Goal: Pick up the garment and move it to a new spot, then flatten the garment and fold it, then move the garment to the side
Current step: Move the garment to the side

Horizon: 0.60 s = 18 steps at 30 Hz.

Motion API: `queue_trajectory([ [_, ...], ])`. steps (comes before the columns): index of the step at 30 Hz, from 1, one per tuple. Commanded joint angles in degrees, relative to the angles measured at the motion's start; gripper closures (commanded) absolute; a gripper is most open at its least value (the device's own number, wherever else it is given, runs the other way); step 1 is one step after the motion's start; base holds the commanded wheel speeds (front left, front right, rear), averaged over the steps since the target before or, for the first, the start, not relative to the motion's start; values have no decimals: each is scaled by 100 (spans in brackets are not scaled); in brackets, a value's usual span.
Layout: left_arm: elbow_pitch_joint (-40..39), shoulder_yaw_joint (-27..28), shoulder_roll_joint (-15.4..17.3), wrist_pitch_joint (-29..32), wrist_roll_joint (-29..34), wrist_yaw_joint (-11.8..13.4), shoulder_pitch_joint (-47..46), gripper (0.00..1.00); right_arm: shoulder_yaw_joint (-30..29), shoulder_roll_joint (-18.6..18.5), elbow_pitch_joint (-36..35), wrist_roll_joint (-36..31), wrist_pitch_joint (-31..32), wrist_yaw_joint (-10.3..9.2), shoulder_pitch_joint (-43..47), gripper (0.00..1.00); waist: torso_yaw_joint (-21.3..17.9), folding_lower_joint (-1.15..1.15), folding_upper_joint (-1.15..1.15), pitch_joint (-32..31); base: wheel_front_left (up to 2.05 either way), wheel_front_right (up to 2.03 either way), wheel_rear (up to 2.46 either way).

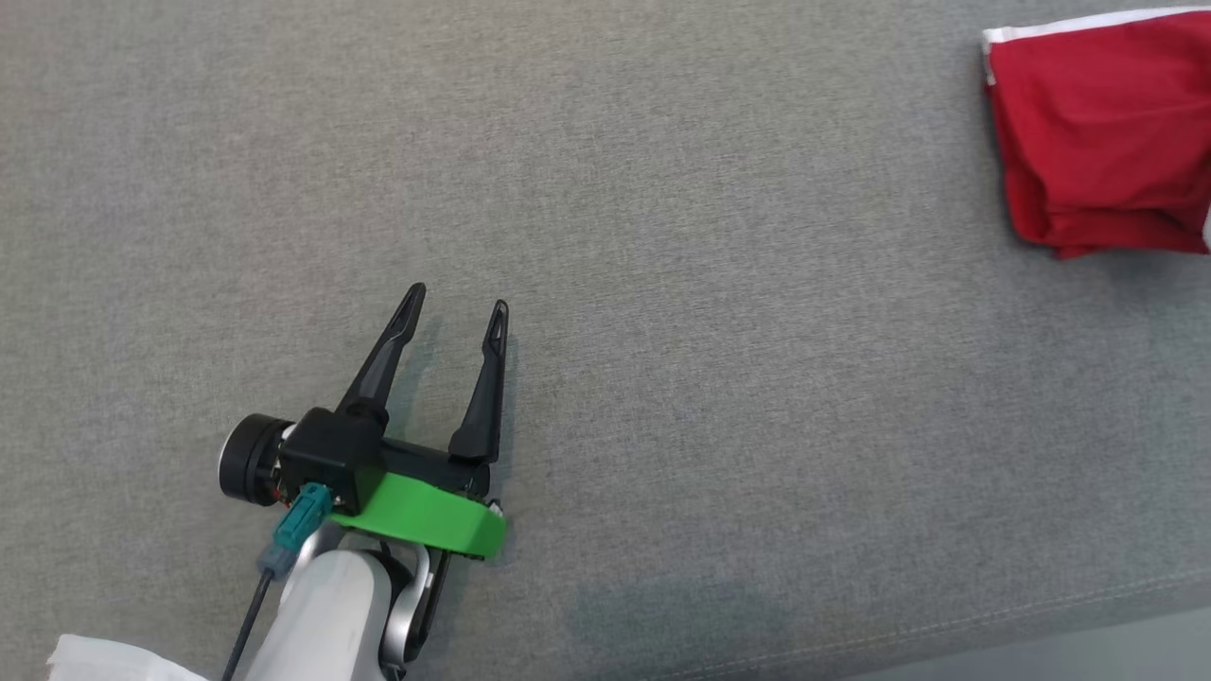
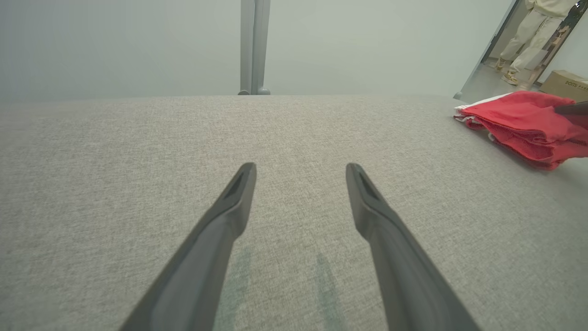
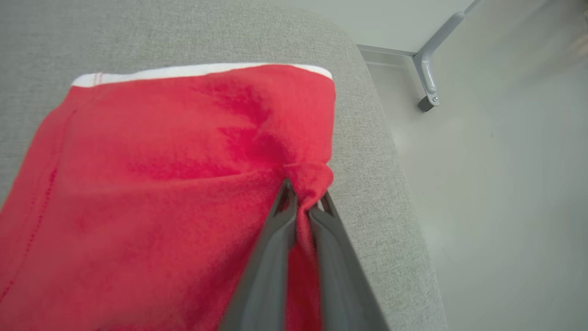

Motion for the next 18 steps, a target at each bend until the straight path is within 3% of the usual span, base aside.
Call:
queue_trajectory([
  [1, -68, -13, 47, 23, 50, 47, -72, 0, -56, -128, 133, -159, -98, -7, -160, 100, 288, 0, 10, 227, 0, 0, 0],
  [11, -390, -60, 144, 93, 80, 98, 27, 0, -388, -448, 924, -1029, -560, -8, -684, 100, 548, 0, 10, 436, 0, 0, 0],
  [13, -426, -62, 164, 103, 80, 122, 41, 0, -494, -419, 1056, -1199, -686, -8, -759, 50, 549, 0, 10, 451, 0, 0, 0],
  [14, -426, -62, 164, 103, 80, 122, 41, 0, -494, -419, 1056, -1199, -686, -8, -759, 50, 549, 0, 10, 451, 0, 0, 0],
  [15, -443, -62, 169, 111, 77, 128, 47, 0, -544, -386, 1117, -1276, -747, -8, -780, 0, 543, 0, 10, 454, 0, 0, 0],
  [18, -467, -70, 185, 127, 69, 144, 66, 0, -711, -303, 1289, -1479, -871, -8, -848, 0, 505, 0, 10, 444, 0, 0, 0],
])
